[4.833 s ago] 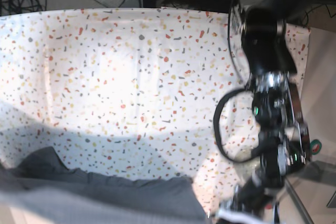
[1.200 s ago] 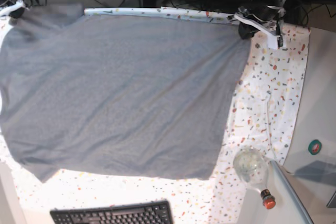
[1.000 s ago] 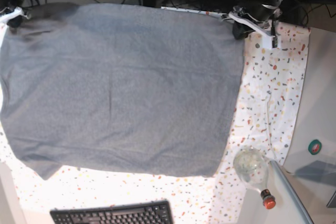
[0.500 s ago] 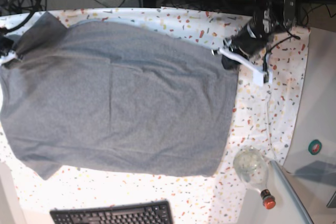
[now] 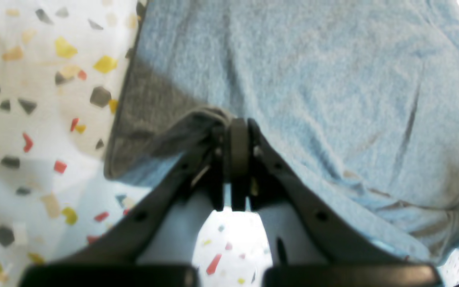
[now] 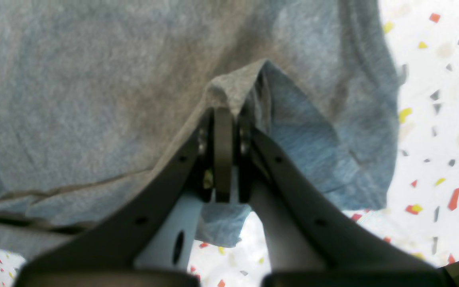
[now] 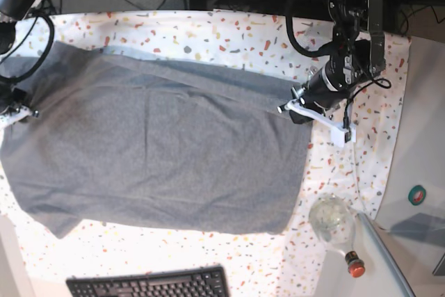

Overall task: Layout the t-shirt on the table in an organized manner, then fold the t-shirt properly
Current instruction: 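Regrasp the shirt edge with the left gripper and tug it outward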

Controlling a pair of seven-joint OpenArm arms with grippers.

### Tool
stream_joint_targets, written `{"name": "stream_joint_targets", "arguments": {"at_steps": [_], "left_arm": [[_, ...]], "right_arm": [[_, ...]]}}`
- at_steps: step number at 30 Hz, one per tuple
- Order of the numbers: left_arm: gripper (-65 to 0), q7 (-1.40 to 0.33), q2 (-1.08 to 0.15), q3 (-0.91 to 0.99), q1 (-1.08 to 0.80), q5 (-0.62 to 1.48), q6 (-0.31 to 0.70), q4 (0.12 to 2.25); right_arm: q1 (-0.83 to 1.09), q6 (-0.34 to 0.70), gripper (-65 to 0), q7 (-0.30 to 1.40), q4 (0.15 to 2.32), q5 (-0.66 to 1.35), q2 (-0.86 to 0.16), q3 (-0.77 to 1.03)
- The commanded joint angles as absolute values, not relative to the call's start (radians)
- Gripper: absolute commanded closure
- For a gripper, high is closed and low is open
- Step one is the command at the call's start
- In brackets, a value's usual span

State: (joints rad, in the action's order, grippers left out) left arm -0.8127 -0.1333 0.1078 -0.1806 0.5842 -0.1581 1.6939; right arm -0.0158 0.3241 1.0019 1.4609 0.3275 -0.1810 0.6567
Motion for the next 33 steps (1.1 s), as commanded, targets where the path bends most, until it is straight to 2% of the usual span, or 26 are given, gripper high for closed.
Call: {"name": "stream_joint_targets", "arguments": {"at_steps": [1,14,18,24,33], "left_arm": [[0.0,-0.796,-0.136,0.111,-0.157,0.595,-0.153,1.705],[0.0,-0.791,-0.116,0.082,-0.033,0.588,-0.153,1.578],[0.0,-0.788,-0.114,0.081,-0.007,0.588,-0.153,1.547],[0.0,-0.788,-0.116,0.082,0.028,0.587,-0.154,1.541],[0.0,-0.785,-0.116,0.081,0.099,0.587,-0.154,1.426]], "right_arm": [[-0.044,0.323,0.0,0.980,1.468,0.335,-0.209,0.648],[-0.214,0.323,0.0,0.934,1.234,0.334,-0.283,0.608],[-0.240,0.323,0.0,0.889,1.211,0.334,-0.292,0.599],[-0.283,0.321,0.0,0.849,1.142,0.334,-0.308,0.481],[-0.294,0.288,0.0,0.803,1.090,0.335,-0.308,0.441]]}}
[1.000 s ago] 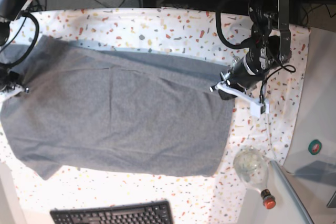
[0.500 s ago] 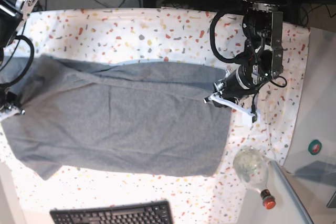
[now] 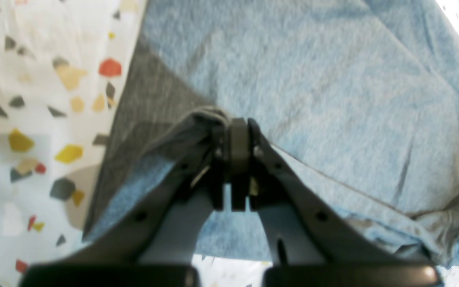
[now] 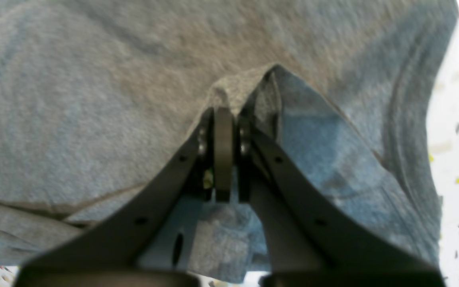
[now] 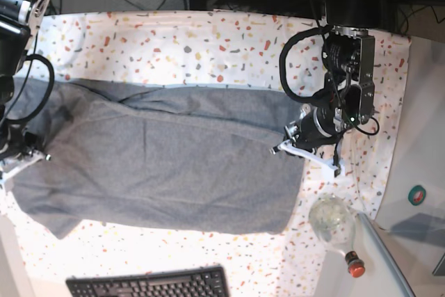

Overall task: Layout the t-shirt on the table in an organized manner, then fold the t-shirt properly
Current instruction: 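Regrasp the shirt edge with the left gripper and tug it outward, then grasp the shirt edge with both grippers and pull it straight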

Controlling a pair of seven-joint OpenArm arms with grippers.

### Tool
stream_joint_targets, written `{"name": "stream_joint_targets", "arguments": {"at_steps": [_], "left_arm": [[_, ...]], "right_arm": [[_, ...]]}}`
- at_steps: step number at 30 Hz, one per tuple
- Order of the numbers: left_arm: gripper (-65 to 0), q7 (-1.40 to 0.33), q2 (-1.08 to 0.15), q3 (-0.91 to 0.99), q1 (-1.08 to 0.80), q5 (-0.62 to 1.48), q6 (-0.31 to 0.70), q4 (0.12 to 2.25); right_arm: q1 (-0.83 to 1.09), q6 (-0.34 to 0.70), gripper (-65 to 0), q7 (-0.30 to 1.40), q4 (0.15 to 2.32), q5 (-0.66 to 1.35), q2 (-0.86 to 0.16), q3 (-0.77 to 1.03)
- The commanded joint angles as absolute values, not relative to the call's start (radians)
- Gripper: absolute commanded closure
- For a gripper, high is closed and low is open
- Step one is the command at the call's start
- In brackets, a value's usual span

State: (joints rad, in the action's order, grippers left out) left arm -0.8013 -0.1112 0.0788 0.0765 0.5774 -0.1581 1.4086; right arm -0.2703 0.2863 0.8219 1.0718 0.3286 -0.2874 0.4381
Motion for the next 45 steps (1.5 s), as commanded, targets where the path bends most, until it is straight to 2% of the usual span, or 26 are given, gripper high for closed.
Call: {"name": "stream_joint_targets", "arguments": {"at_steps": [1,15,16,17,18,21,24,25,28,32,35,38,41,45], "left_arm": [[0.0,-0.785,-0.116,0.081,0.113,0.587,-0.154,1.420],[0.0,-0.788,-0.116,0.085,0.159,0.587,-0.154,1.340],[0.0,-0.786,-0.116,0.090,0.159,0.587,-0.154,1.340],[0.0,-0.786,-0.116,0.093,0.162,0.588,-0.154,1.340],[-6.4,-0.786,-0.116,0.094,0.163,0.588,-0.154,1.346],[-32.6,-0.785,-0.117,0.117,0.159,0.596,-0.154,1.377],[-59.4,-0.771,-0.079,0.255,0.116,0.596,-0.140,1.448],[-65.0,-0.751,-0.064,0.291,0.101,0.596,-0.124,1.481],[-65.0,-0.723,-0.051,0.351,0.001,0.596,-0.027,1.603],[-65.0,-0.714,-0.045,0.361,-0.160,0.598,0.018,1.667],[-65.0,-0.690,0.012,0.412,-0.223,0.598,0.073,1.624],[-65.0,-0.641,0.064,0.504,-0.232,0.598,0.114,1.552],[-65.0,-0.634,0.064,0.506,-0.206,0.598,0.116,1.483],[-65.0,-0.633,0.064,0.495,-0.151,0.598,0.116,1.412]], "right_arm": [[-0.294,0.288,0.0,0.803,1.090,0.335,-0.308,0.441],[-0.291,0.286,0.0,0.809,1.098,0.337,-0.306,0.449],[-0.289,0.286,-2.3,0.808,1.099,0.338,-0.306,0.449],[-0.288,0.286,-8.3,0.808,1.104,0.340,-0.306,0.456],[-0.282,0.286,-13.1,0.811,1.124,0.341,-0.306,0.483],[-0.205,0.286,-23.4,0.806,1.259,0.341,-0.265,0.596],[-0.105,0.286,-30.0,0.811,1.461,0.341,-0.197,0.696],[-0.071,0.288,-31.1,0.806,1.518,0.341,-0.179,0.713],[0.038,0.289,-32.0,0.805,1.672,0.341,-0.119,0.756],[0.133,0.309,-33.6,0.809,1.771,0.343,-0.018,0.858],[0.142,0.458,-40.1,0.817,1.741,0.348,0.033,0.966],[0.140,0.570,-41.0,0.886,1.687,0.403,0.047,1.053],[0.140,0.570,-41.1,0.923,1.643,0.427,0.045,1.076],[0.145,0.570,-41.1,0.875,1.632,0.427,0.045,1.081]]}}
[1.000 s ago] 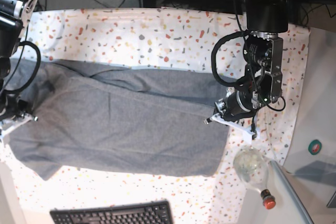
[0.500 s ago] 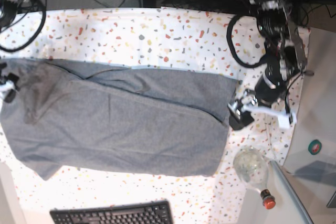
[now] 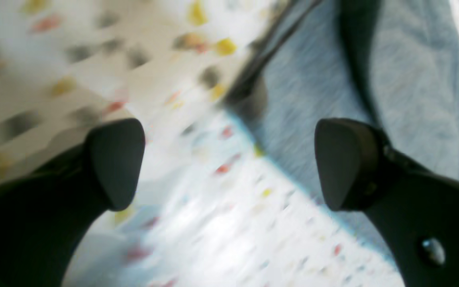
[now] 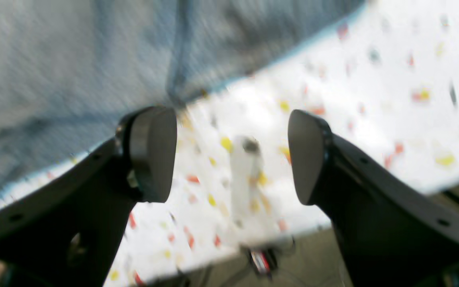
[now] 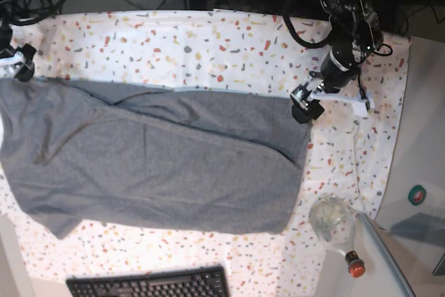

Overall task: Layout the t-shirt on the table in an organized manner, then fold the t-shirt properly
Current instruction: 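Grasp the shirt edge with both grippers and pull it straight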

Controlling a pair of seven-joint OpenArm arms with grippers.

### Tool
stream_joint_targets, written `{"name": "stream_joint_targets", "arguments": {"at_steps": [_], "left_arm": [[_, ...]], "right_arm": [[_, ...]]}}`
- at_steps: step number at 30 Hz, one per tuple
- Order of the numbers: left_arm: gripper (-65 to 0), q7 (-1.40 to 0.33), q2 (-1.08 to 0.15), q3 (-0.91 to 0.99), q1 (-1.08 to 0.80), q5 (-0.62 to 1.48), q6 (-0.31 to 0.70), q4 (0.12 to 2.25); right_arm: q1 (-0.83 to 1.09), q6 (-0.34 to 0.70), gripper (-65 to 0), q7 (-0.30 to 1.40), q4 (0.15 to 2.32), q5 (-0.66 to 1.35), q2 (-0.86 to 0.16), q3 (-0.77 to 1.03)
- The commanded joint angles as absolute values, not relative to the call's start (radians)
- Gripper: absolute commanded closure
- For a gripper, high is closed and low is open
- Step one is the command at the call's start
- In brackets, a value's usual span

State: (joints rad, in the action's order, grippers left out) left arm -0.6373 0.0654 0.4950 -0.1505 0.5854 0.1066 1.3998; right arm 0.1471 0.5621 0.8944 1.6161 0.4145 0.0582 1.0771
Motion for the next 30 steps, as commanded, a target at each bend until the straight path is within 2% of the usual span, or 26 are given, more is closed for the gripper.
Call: {"name": "stream_joint_targets", "arguments": {"at_steps": [1,8,10,14,16,22,25,27,28,30], "left_arm": [[-65.0,-0.633,0.064,0.493,-0.136,0.598,0.116,1.394],[-65.0,-0.633,0.068,0.490,-0.061,0.598,0.116,1.302],[-50.7,-0.634,0.067,0.490,-0.050,0.598,0.116,1.262],[-14.6,-0.634,0.062,0.492,-0.045,0.596,0.116,1.230],[-0.5,-0.634,0.062,0.493,-0.051,0.596,0.116,1.233],[0.0,-0.638,0.047,0.492,-0.054,0.596,0.116,1.237],[0.0,-0.638,0.035,0.492,-0.056,0.596,0.116,1.237],[0.0,-0.638,0.033,0.492,-0.056,0.596,0.116,1.237],[0.0,-0.638,0.033,0.492,-0.056,0.596,0.116,1.239],[0.0,-0.639,0.033,0.492,-0.056,0.596,0.116,1.241]], "right_arm": [[0.145,0.570,-41.1,0.866,1.630,0.427,0.047,1.095],[0.048,0.570,-41.1,0.862,1.461,0.429,0.035,1.285],[0.019,0.570,-41.1,0.860,1.365,0.427,-0.008,1.288],[-0.038,0.568,-41.1,0.786,1.170,0.424,-0.091,1.287],[-0.058,0.568,-41.1,0.739,1.089,0.423,-0.120,1.287],[-0.108,0.568,-41.0,0.688,0.889,0.421,-0.203,1.287],[-0.119,0.568,-39.8,0.644,0.865,0.421,-0.203,1.287],[-0.124,0.568,-31.5,0.619,0.852,0.421,-0.203,1.285],[-0.125,0.568,-24.9,0.618,0.846,0.421,-0.203,1.283],[-0.125,0.570,-6.8,0.618,0.848,0.423,-0.205,1.257]]}}
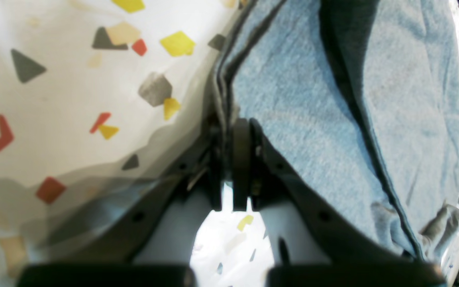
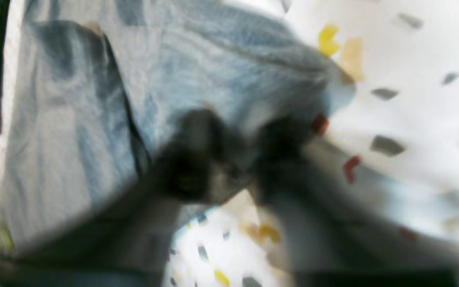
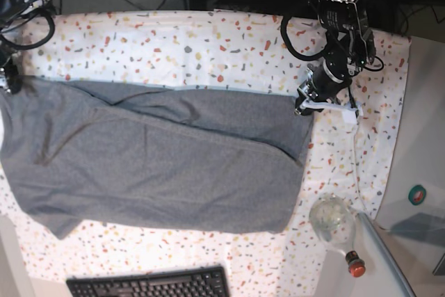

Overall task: Layout the t-shirt on the table in an organized manner, then fold the t-shirt properly
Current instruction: 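Grasp the shirt edge with both grippers and pull it straight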

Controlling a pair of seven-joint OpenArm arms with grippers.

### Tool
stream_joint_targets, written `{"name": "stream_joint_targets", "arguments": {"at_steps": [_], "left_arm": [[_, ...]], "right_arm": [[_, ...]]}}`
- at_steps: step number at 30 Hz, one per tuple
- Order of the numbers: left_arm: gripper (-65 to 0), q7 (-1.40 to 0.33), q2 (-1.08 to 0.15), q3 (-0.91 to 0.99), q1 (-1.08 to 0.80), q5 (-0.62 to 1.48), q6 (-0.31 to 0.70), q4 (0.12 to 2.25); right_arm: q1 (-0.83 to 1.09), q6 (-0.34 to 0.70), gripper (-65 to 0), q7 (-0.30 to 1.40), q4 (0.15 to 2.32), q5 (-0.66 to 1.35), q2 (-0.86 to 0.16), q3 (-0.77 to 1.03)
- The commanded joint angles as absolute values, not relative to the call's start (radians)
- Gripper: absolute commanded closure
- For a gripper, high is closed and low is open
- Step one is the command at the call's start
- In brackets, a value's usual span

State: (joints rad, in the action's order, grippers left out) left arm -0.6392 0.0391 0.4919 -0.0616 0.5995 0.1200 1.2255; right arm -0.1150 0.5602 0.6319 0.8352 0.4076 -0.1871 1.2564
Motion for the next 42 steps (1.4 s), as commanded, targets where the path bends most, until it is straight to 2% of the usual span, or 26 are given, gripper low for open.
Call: {"name": "stream_joint_targets", "arguments": {"at_steps": [1,4,8,13,16,19,31,36,42], "left_arm": [[0.0,-0.641,0.031,0.492,-0.058,0.595,0.116,1.250],[0.0,-0.704,0.021,0.492,-0.087,0.588,0.113,1.342],[0.0,-0.788,-0.007,0.498,-0.116,0.588,0.111,1.468],[0.0,-0.905,-0.015,0.501,-0.107,0.588,0.107,1.580],[0.0,-0.929,-0.012,0.493,-0.094,0.595,0.041,1.618],[0.0,-0.929,-0.008,0.492,-0.099,0.596,-0.002,1.630],[0.0,-0.931,-0.008,0.498,-0.097,0.598,-0.004,1.630],[0.0,-0.928,-0.013,0.503,-0.170,0.596,-0.004,1.627],[0.0,-0.923,-0.012,0.504,-0.252,0.595,-0.004,1.629]], "right_arm": [[-0.125,0.570,0.0,0.619,0.848,0.426,-0.211,1.239],[-0.120,0.567,0.0,0.642,0.849,0.424,-0.246,1.205],[-0.117,0.562,0.0,0.768,0.934,0.421,-0.275,1.202],[-0.125,0.423,0.0,0.915,1.141,0.421,-0.274,1.158],[-0.148,0.309,0.0,0.957,1.207,0.424,-0.277,1.066],[-0.151,0.239,0.0,0.986,1.224,0.427,-0.278,1.049],[-0.199,0.160,0.0,1.109,1.291,0.424,-0.294,1.013],[-0.143,0.162,0.0,1.102,1.285,0.426,-0.275,1.013],[-0.077,0.162,0.0,1.007,1.279,0.423,-0.263,1.012]]}}
